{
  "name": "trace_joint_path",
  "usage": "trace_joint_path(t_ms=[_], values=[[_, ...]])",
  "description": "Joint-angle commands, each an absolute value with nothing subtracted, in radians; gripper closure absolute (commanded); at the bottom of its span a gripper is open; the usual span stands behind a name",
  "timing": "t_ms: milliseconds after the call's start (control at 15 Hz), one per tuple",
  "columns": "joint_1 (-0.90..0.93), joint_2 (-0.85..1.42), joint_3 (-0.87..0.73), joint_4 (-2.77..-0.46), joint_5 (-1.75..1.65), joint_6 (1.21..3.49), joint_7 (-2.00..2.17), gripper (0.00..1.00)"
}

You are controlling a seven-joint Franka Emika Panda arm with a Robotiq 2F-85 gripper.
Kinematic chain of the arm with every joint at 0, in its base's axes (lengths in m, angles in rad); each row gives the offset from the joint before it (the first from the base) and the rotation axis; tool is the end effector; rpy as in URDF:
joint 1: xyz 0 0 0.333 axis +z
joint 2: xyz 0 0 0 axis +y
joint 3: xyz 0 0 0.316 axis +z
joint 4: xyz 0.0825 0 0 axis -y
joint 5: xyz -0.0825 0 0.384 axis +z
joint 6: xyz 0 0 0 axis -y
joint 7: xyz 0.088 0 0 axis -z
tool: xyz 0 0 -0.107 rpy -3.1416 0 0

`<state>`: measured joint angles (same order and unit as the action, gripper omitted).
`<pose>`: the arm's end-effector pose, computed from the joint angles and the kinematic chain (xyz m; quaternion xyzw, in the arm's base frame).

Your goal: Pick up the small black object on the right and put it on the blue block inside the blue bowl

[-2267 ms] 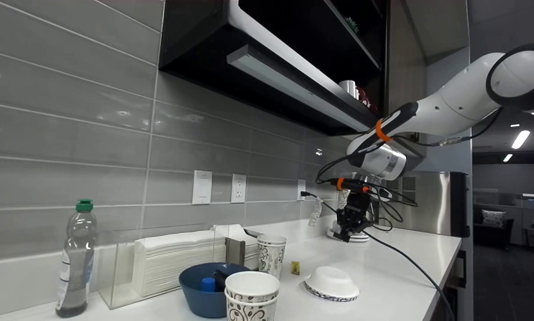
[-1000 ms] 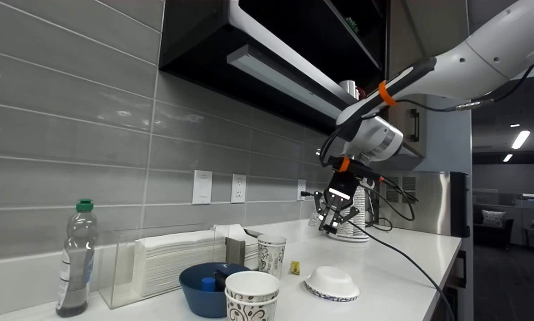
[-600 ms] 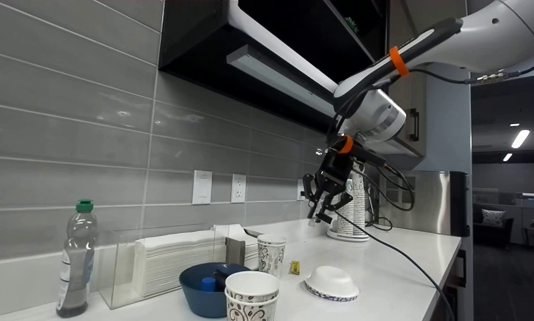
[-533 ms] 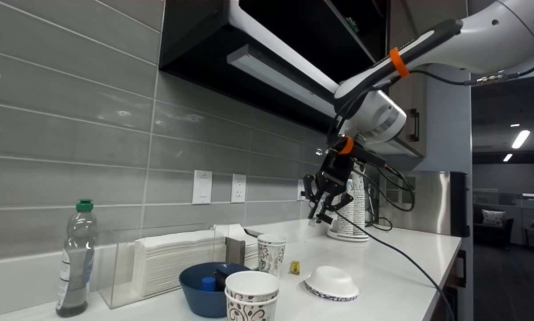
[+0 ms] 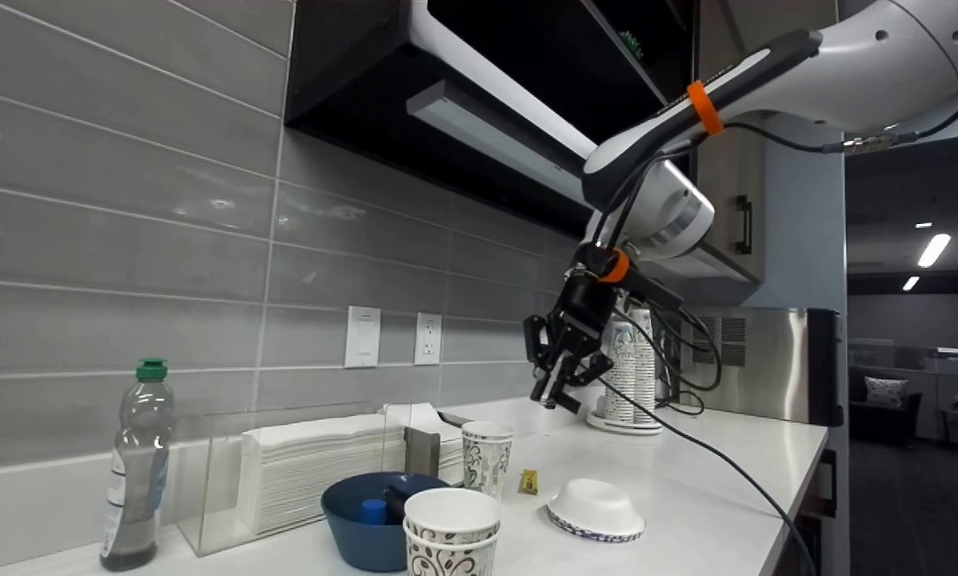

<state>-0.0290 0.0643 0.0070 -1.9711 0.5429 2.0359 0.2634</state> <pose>0.5751 0.0163 0.4450 -0.9364 0.2560 0.0287 0.2382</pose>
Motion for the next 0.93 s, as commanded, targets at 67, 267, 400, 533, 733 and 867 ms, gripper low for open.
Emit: trace_joint_path(t_ms=[67, 267, 400, 533, 733, 867], values=[[0.061, 0.116, 0.083, -1.927, 0.543, 2.179, 0.155, 0.95], [0.100, 0.184, 0.118, -1.856, 0.517, 2.273, 0.125, 0.95], [0.117, 0.241, 0.132, -1.797, 0.486, 2.318, 0.118, 0.95], [0.126, 0.302, 0.134, -1.736, 0.434, 2.328, 0.134, 0.95], [0.135, 0.377, 0.132, -1.660, 0.366, 2.305, 0.147, 0.95], [0.140, 0.416, 0.139, -1.623, 0.348, 2.294, 0.150, 0.95]])
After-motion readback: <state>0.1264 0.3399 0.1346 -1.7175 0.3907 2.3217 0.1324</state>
